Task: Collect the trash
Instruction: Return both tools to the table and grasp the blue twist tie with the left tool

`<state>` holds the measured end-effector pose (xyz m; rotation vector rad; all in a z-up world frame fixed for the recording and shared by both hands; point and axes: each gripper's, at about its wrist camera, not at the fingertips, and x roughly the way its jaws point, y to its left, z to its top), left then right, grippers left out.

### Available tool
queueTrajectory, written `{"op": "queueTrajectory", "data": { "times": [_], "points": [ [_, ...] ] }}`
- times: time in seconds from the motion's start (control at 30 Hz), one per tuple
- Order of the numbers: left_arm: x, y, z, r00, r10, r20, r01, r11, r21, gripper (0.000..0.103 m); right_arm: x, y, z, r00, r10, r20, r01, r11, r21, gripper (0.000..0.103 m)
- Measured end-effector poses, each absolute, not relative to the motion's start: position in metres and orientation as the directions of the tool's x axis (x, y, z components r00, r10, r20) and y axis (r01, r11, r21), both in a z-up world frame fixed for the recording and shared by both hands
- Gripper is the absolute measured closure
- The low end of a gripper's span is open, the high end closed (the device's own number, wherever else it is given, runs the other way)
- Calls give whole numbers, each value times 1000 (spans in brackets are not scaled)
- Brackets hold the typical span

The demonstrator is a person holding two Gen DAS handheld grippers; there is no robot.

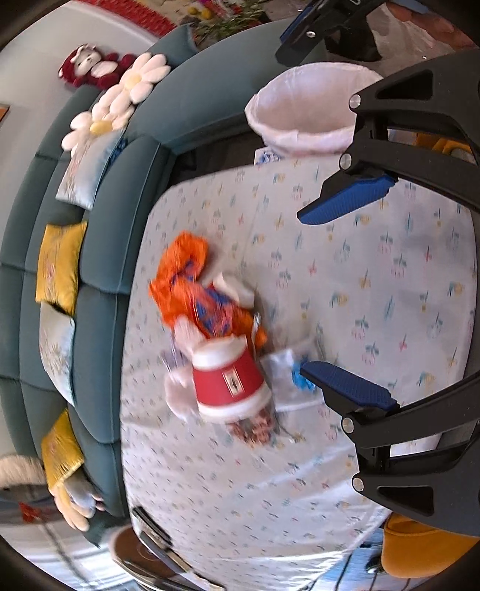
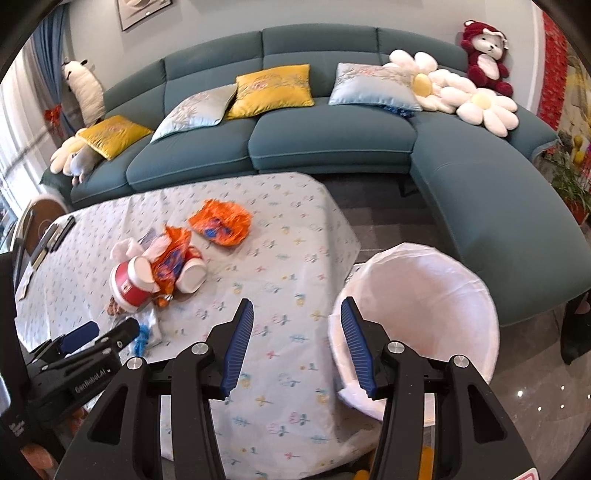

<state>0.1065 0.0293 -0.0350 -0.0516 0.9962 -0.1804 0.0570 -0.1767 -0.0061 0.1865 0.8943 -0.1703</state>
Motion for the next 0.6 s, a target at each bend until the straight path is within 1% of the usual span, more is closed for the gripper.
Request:
{"op": "queueTrajectory", "data": {
  "times": [0.27, 0.37, 0.6],
  "points": [
    [117, 66, -63, 492, -163, -856, 70, 987, -147, 31, 76, -142, -29, 576, -33, -817, 178, 980, 86, 54],
    [123, 75, -77, 465, -164, -870, 55, 986, -156, 34, 85, -131, -40, 558, -20, -830, 166, 982, 88, 54],
    [143, 91, -110, 395, -177, -902, 17, 983, -185, 48, 104, -109, -66, 513, 2, -858, 141, 986, 87, 54]
  ]
}}
